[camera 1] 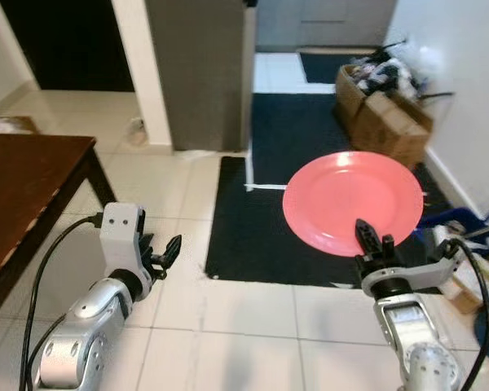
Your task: Setting the table
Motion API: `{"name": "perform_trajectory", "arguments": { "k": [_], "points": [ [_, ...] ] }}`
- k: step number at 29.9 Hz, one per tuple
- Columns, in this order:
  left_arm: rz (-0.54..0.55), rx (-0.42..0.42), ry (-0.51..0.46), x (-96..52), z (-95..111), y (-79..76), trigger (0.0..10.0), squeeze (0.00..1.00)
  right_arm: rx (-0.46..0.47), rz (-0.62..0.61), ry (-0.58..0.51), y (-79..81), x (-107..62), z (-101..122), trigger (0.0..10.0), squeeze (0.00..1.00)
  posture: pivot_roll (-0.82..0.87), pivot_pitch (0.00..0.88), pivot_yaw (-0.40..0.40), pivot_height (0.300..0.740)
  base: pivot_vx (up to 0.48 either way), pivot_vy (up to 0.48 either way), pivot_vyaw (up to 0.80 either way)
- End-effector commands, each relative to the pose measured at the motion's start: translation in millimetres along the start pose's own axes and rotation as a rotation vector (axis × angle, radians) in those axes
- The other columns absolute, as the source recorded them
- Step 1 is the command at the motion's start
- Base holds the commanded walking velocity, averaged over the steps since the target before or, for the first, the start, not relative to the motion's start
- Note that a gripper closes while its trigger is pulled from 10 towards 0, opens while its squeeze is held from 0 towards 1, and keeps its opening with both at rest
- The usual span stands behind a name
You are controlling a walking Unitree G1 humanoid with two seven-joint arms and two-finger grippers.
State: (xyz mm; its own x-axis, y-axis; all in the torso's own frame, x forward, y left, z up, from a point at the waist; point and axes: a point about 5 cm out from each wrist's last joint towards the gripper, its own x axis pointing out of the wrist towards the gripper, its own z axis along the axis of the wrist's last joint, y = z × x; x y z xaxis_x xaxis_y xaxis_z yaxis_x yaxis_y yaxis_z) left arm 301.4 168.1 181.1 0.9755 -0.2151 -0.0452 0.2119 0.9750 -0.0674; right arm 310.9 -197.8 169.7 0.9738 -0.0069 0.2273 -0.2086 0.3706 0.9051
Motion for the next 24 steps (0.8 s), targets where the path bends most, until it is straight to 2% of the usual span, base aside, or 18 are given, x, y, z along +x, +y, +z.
{"name": "perform_trajectory", "arguments": {
  "k": [1, 24],
  "points": [
    [-0.008, 0.033, -0.005, -2.9, -0.6, -1.6, 10.0, 0.00, 0.027, 0.000, -0.027, -2.8, -2.0, 2.3, 10.0, 0.00, 0.11, 0.129, 0.100, 0.740, 0.000, 0.000, 0.74],
    [-0.038, 0.065, -0.014, 1.0, 1.8, -4.5, 10.0, 0.00, 0.045, 0.029, -0.050, -1.3, -2.5, 6.6, 10.0, 0.00, 0.10, 0.098, 0.111, 0.740, 0.000, 0.000, 0.73]
  ]
}}
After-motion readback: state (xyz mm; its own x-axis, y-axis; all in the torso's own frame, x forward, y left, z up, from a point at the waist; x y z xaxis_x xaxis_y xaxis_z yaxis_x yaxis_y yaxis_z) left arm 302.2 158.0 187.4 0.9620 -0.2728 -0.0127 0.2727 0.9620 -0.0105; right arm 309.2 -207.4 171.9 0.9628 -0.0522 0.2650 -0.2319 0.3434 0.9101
